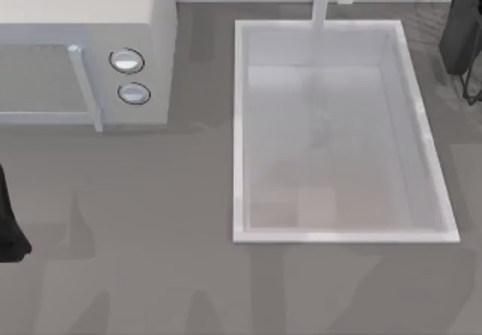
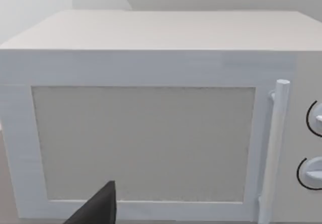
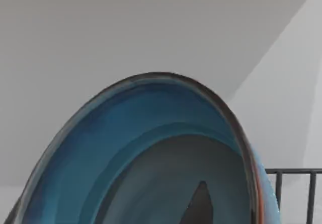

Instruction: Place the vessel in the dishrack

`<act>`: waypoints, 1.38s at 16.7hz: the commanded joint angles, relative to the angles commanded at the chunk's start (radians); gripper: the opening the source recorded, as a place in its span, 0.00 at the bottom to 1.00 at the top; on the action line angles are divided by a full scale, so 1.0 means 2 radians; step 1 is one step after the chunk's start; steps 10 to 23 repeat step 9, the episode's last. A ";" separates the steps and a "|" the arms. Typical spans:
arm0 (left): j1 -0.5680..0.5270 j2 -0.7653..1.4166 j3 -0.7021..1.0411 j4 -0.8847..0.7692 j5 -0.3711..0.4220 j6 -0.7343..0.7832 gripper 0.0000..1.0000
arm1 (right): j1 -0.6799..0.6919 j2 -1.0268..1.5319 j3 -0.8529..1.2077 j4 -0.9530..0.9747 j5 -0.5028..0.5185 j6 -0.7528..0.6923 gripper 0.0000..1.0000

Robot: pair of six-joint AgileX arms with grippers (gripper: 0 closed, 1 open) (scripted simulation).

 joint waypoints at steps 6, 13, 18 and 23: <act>0.000 0.000 0.000 0.000 0.000 0.000 1.00 | 0.000 0.000 0.000 0.000 0.000 0.000 1.00; 0.000 0.000 0.000 0.000 0.000 0.000 1.00 | 0.000 0.000 0.000 0.000 0.000 0.000 1.00; 0.000 0.000 0.000 0.000 0.000 0.000 1.00 | 0.000 0.000 0.000 0.000 0.000 0.000 1.00; 0.000 0.000 0.000 0.000 0.000 0.000 1.00 | 0.000 0.000 0.000 0.000 0.000 0.000 1.00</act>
